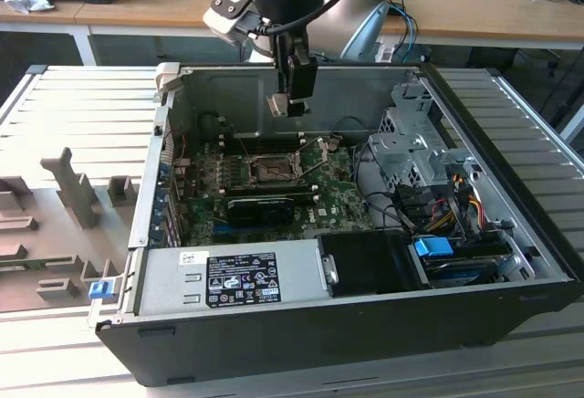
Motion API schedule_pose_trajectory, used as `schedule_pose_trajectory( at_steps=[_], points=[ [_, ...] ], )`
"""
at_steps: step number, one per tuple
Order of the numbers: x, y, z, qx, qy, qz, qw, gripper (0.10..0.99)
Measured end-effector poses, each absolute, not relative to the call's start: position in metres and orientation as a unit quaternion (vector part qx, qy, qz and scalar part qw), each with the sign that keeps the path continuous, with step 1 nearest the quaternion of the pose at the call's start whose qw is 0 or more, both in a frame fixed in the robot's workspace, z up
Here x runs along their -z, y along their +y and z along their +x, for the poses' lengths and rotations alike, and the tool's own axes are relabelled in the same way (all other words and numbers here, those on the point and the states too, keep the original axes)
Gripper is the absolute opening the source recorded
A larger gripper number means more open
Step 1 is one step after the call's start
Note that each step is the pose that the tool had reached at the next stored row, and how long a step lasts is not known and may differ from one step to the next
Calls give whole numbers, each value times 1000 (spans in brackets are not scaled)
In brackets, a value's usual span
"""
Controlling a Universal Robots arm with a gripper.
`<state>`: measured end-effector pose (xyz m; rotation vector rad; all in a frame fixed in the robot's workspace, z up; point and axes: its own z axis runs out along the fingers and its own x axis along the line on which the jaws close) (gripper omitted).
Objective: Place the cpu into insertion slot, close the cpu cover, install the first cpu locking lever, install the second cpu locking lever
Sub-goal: 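Place the cpu into insertion slot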
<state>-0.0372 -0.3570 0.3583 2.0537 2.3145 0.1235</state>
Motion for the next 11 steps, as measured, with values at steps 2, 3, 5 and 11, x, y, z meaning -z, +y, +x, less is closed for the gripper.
schedule_pose_trajectory(
  at_steps=[2, 3, 5, 11],
  points=[
    [-358, -357, -37, -40, 743, 668, 23, 525],
    [-358, -357, -37, -40, 739, 672, 23, 525],
    [-358, -357, -37, -39, 733, 678, 23, 525],
    [-358, -357, -37, -39, 716, 697, 24, 525]
  ],
)
